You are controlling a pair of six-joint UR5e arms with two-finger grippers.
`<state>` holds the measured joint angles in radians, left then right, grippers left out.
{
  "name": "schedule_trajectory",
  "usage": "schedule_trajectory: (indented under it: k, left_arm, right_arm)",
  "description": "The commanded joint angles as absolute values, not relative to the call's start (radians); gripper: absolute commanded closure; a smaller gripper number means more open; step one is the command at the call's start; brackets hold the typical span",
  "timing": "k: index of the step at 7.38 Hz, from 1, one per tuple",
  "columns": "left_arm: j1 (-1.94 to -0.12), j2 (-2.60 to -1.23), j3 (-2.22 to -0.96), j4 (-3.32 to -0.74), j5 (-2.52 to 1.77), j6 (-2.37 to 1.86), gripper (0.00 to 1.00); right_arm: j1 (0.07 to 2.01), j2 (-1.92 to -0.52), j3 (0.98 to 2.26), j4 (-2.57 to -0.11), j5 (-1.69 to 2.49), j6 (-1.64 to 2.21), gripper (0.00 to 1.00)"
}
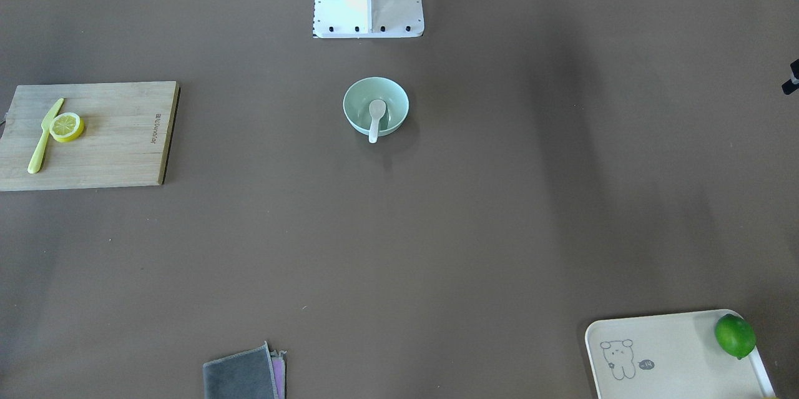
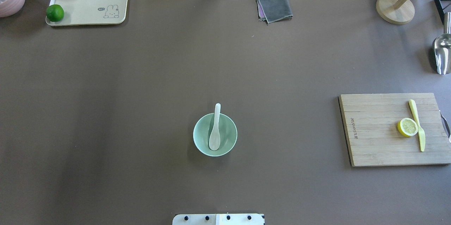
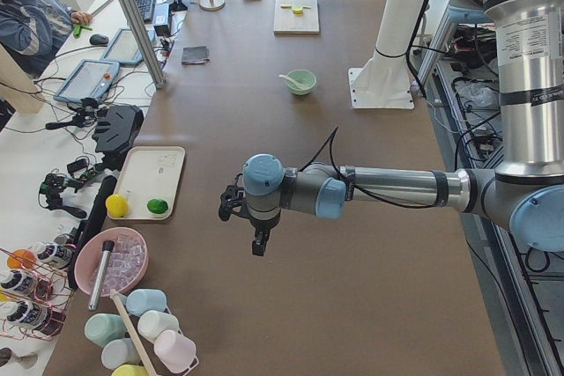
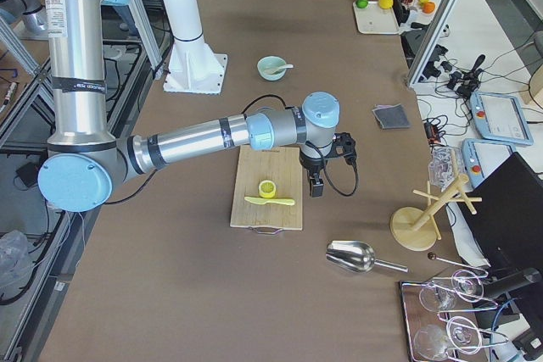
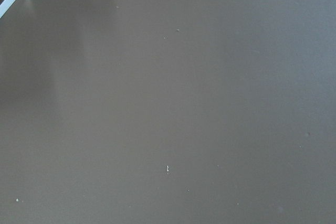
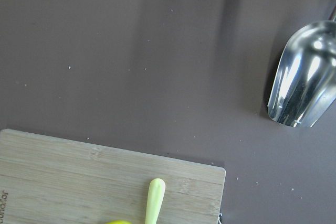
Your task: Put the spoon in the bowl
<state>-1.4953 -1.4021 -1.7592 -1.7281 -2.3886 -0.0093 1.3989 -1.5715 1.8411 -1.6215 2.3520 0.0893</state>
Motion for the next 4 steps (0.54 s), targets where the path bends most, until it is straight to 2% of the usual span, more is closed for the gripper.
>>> schedule_trajectory:
  k: [1, 4]
  left_arm:
    - [-1.516, -1.402, -1.766, -1.729, -2.388, -0.009, 0.02]
    - [-1.519, -1.402, -1.756, -1.729, -2.385, -0.008, 0.02]
  right_arm:
    - [1.401, -1.574, 1.841, -1.621, 2.384, 0.086, 0.00]
    - [1.408, -1.574, 1.842, -1.621, 2.384, 0.084, 0.00]
